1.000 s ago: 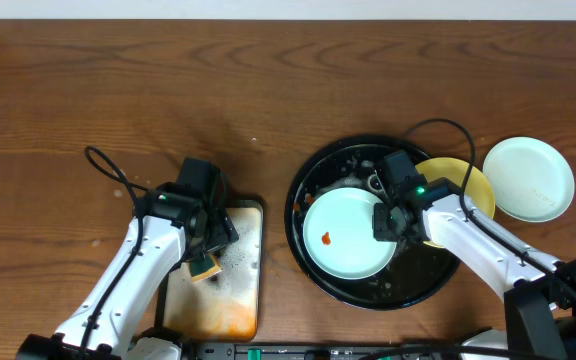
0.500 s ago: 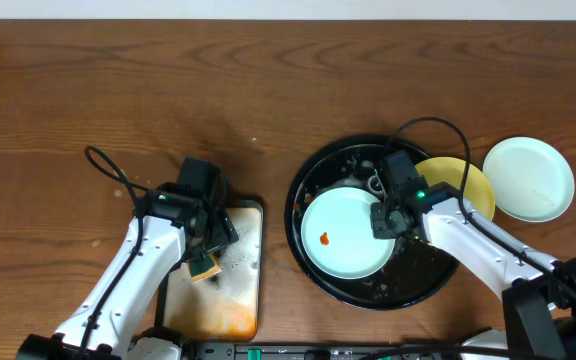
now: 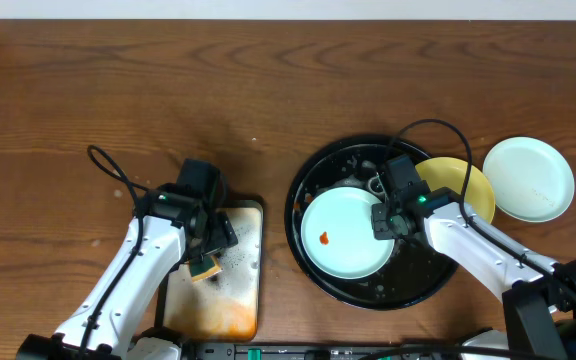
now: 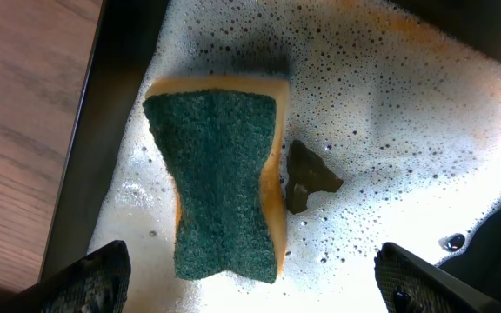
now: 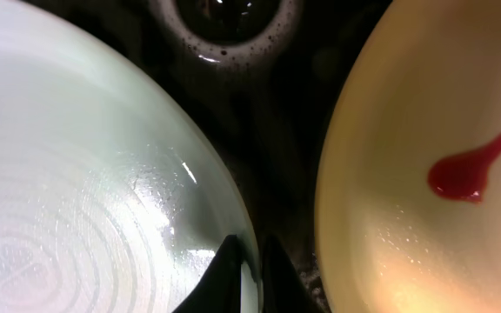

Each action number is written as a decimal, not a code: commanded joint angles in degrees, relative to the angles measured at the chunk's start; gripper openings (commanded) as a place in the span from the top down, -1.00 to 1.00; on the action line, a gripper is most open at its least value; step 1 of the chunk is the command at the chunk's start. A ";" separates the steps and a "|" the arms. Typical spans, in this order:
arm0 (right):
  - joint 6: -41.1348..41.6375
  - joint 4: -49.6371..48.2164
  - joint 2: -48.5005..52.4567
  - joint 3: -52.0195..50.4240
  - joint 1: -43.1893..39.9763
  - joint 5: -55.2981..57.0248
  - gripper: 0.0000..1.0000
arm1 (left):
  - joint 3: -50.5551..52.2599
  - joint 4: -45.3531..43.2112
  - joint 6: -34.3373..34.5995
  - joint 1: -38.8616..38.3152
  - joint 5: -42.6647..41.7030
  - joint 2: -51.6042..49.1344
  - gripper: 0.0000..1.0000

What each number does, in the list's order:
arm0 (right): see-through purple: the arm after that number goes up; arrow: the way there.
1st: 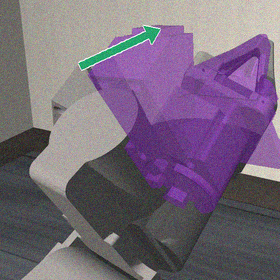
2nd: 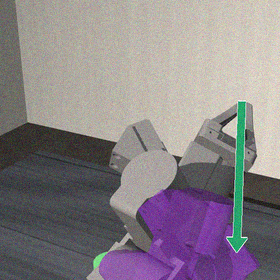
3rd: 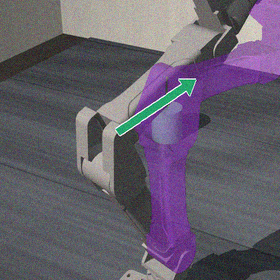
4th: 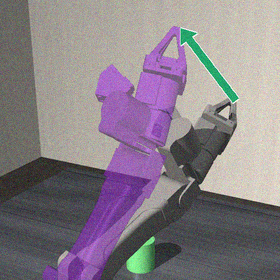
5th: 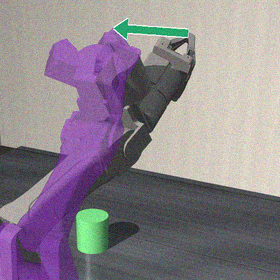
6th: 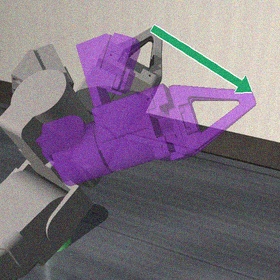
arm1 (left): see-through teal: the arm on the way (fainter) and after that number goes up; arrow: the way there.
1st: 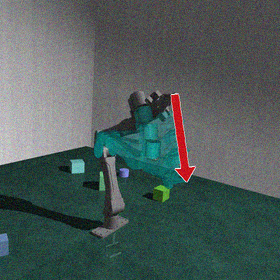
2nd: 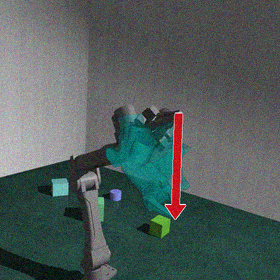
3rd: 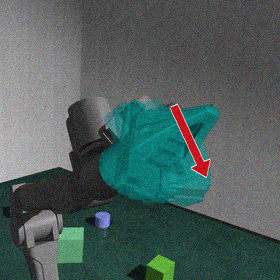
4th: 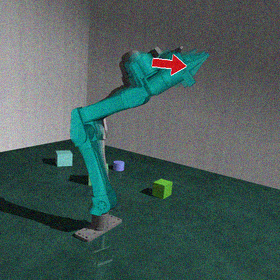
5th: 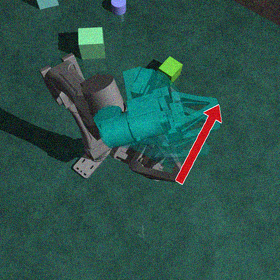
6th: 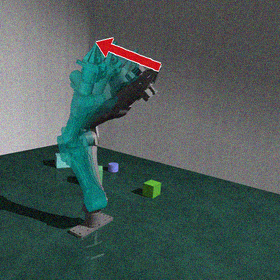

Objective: Clean dirty plates on tray and stack at the side

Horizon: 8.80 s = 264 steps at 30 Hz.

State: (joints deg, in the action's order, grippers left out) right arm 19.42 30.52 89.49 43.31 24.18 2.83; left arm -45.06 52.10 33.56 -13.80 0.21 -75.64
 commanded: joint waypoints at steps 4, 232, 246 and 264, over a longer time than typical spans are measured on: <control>0.28 0.20 0.90 -1.49 -0.26 0.35 0.92 | 0.04 -1.33 3.23 0.24 -0.85 -0.28 -0.81; -1.99 7.23 -2.01 4.39 -0.26 2.47 0.98 | -32.41 17.68 10.62 -17.64 5.60 -16.46 0.85; -6.36 10.01 -3.78 5.66 -0.20 2.45 0.98 | -8.59 6.56 5.64 -4.48 3.50 -10.40 0.85; -2.03 7.04 0.72 3.02 -1.53 -3.56 0.58 | -6.05 3.96 4.15 -2.86 3.45 -10.40 -0.64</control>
State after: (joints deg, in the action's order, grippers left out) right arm 14.98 37.78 88.75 47.33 23.66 -0.54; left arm -51.40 55.90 38.17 -16.97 3.33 -86.21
